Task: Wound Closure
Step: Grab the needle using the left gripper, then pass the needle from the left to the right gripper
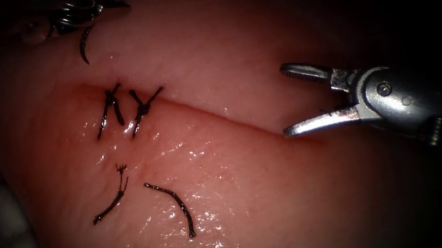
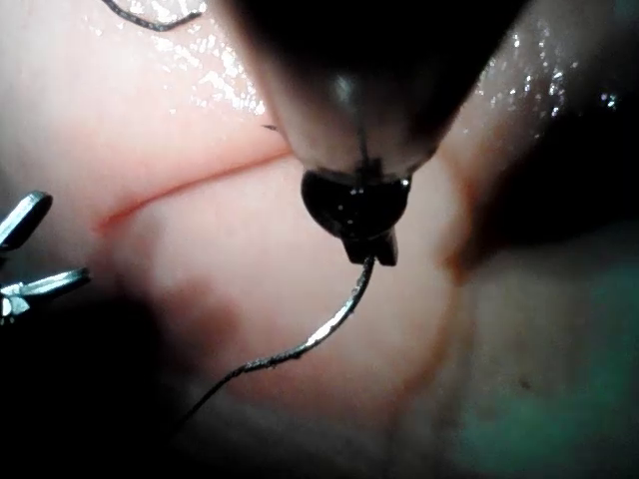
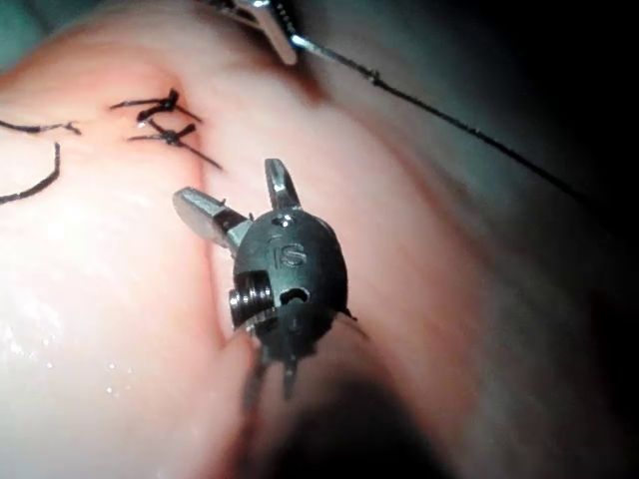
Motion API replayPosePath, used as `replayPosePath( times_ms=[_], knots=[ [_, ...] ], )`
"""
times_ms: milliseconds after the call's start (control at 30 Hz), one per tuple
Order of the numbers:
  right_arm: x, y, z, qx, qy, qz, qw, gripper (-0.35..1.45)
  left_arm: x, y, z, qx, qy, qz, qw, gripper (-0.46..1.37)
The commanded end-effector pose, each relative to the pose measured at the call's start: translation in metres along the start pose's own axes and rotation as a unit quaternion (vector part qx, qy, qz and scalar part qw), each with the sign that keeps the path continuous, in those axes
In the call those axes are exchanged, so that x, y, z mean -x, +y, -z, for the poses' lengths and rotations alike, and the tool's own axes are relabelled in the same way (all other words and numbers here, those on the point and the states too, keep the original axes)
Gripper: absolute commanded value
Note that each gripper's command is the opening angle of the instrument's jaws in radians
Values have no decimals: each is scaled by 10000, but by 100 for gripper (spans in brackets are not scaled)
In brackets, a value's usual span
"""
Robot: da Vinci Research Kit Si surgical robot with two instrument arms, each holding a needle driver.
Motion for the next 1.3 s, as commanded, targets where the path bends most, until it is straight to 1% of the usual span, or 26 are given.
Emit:
replayPosePath(
  times_ms=[33,67,133,233,300,333,400,467,533,633,767,800,833,900,967,1000,1067,1100,1133,1167,1267,1300],
  knots=[
    [0,0,-1,55,-29,-140,9999,90,1,4,0,159,56,57,9998,-35],
    [1,0,-1,78,-42,-200,9998,91,2,6,1,198,96,82,9997,-35],
    [5,0,-2,184,-99,-558,9982,91,3,17,3,400,244,252,9986,-35],
    [9,0,-2,244,-126,-879,9958,91,4,25,3,584,361,403,9968,-35],
    [11,0,-2,272,-137,-1020,9943,91,6,31,3,732,483,513,9948,-35],
    [13,0,-3,300,-130,-1164,9927,91,8,35,4,851,607,609,9927,-35],
    [15,0,-3,335,-110,-1307,9908,91,10,40,4,947,759,744,9898,-35],
    [17,1,-3,395,-33,-1515,9877,92,13,44,5,920,948,819,9878,-35],
    [19,2,-3,438,48,-1633,9856,93,16,47,5,933,1061,922,9857,-35],
    [20,2,0,576,144,-1844,9811,93,26,54,10,1049,1352,1233,9775,-35],
    [20,2,5,763,222,-2040,9757,93,39,62,17,1122,1456,1448,9722,-35],
    [20,2,7,830,250,-2136,9731,93,42,64,19,1165,1590,1548,9681,-35],
    [20,2,7,848,259,-2138,9728,93,43,65,19,1187,1643,1582,9664,-35],
    [20,2,10,963,319,-2269,9686,92,50,70,23,1318,1844,1847,9563,-35],
    [20,1,12,996,362,-2386,9653,93,54,73,25,1385,1920,1988,9510,-35],
    [19,0,13,1016,423,-2472,9627,93,57,76,27,1449,1980,2126,9458,-35],
    [19,-4,14,1014,542,-2637,9577,95,62,80,29,1500,2059,2205,9416,-35],
    [19,-5,14,1014,559,-2665,9569,97,63,80,29,1499,2061,2203,9415,-35],
    [19,-7,14,1014,593,-2719,9551,101,66,83,30,1523,2085,2253,9394,-35],
    [19,-11,15,1011,662,-2826,9516,104,73,87,30,1570,2139,2350,9351,-35],
    [18,-17,17,1007,714,-2904,9489,103,84,95,28,1601,2169,2431,9318,-35],
    [17,-19,17,1009,745,-2930,9479,102,91,100,27,1623,2177,2493,9296,-35]
  ],
)
